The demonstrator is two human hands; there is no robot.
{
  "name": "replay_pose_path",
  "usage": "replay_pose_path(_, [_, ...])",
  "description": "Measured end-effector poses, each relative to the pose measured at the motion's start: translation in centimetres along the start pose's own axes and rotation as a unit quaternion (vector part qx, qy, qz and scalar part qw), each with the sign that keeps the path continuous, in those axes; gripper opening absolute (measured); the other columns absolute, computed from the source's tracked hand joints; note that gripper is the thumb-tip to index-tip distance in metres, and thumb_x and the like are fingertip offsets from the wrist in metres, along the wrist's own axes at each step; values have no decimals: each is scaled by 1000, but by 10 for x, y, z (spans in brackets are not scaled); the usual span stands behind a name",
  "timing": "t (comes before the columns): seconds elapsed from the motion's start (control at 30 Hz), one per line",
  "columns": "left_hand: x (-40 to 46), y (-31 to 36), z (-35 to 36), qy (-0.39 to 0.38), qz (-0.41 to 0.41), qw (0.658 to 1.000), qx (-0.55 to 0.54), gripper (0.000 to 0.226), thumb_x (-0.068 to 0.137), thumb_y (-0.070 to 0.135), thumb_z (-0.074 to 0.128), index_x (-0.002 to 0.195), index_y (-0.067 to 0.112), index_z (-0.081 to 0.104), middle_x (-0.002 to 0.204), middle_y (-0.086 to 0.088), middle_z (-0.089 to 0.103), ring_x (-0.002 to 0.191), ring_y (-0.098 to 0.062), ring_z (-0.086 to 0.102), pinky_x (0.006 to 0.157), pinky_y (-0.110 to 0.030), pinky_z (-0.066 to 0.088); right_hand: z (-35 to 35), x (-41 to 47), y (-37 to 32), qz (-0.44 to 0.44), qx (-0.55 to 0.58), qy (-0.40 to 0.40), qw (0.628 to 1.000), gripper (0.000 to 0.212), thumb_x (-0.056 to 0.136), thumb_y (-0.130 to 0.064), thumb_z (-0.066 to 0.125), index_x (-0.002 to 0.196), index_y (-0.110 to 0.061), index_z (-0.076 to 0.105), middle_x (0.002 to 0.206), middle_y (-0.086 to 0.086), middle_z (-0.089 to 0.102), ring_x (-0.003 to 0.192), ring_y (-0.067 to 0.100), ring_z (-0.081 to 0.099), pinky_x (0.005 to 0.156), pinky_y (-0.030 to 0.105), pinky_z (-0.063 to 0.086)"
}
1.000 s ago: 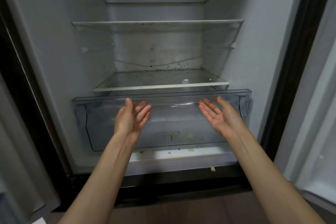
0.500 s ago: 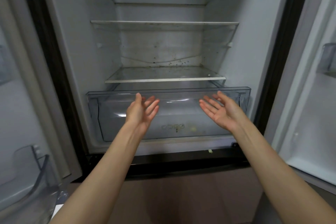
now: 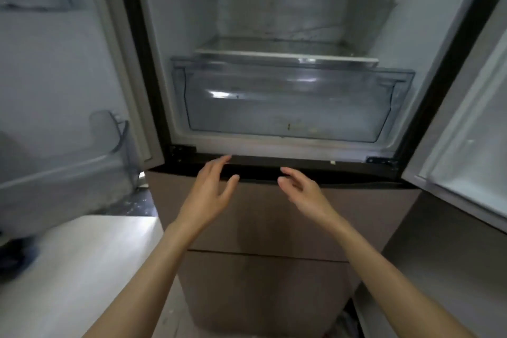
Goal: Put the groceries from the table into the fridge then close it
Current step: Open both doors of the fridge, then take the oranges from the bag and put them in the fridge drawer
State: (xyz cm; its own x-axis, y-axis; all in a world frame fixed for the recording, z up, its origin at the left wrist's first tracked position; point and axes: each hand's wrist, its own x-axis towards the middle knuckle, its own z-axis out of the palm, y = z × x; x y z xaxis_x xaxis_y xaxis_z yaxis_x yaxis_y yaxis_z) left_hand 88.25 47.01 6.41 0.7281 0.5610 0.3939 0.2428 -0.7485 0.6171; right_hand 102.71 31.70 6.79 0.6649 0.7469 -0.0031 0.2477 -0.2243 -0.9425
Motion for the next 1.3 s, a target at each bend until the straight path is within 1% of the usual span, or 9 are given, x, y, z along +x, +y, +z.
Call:
replay_pose_path(0.1, [-72,-27,8,-15,-42,992,117,58,89,49,35,133,14,48,132,-12,51,124,-31,47,103,-42,39,33,-31,37,-37,-163,-84,982,52,94,-33,49,142,-17,36,143,2,42,131,14,39,106,24,28])
replay_pose_path(0.17, [-124,-37,15,-31,-119,979,165,68,84,55,24,136,17,45,139,-12,46,133,-35,36,106,-51,33,58,-54,57,-72,-265,-150,950,58,95,-37,47,146,-18,27,152,3,27,141,17,22,113,25,17])
replay_pose_path(0.27, [-206,-36,18,-48,-232,953,191,76,80,61,11,144,26,32,154,-5,25,144,-28,12,114,-50,14,97,-90,77,-128,-375,-240,887,64,95,-45,42,149,-26,15,158,2,5,145,19,2,117,42,9])
replay_pose_path(0.33, [-253,-34,9,-45,-284,936,202,66,87,58,17,146,28,26,156,-3,17,145,-26,5,115,-47,9,119,-115,81,-164,-405,-288,852,64,95,-46,40,149,-28,11,158,0,-1,145,19,-4,116,47,4])
replay_pose_path(0.47, [-339,-32,-21,3,-369,903,220,53,98,41,33,147,26,20,157,-4,14,145,-25,2,116,-44,8,161,-152,75,-212,-402,-355,817,63,95,-45,40,149,-27,11,158,2,0,145,19,-3,115,47,3])
replay_pose_path(0.73, [-494,-27,-67,88,-543,804,228,55,97,40,36,147,23,22,156,-8,18,144,-28,8,116,-46,13,279,-244,59,-346,-366,-470,725,64,95,-46,39,148,-25,11,157,5,8,144,22,9,115,48,16])
replay_pose_path(0.97, [-595,-50,-130,173,-619,737,208,55,96,41,36,146,21,25,155,-8,20,145,-25,10,118,-42,10,400,-316,29,-366,-312,-529,699,63,96,-47,37,148,-27,9,158,1,7,145,19,6,117,44,13])
replay_pose_path(1.1, [-641,-86,-190,190,-628,731,188,70,88,58,21,146,20,27,155,-9,21,145,-27,10,118,-40,10,481,-347,7,-374,-312,-527,697,64,95,-49,37,149,-26,10,158,2,7,145,20,5,117,45,13])
replay_pose_path(1.3, [-688,-139,-289,213,-618,732,191,53,98,36,36,147,22,21,157,-5,11,145,-23,3,118,-36,6,583,-379,-42,-386,-291,-521,703,63,94,-46,40,148,-25,15,157,4,12,145,21,8,117,45,14])
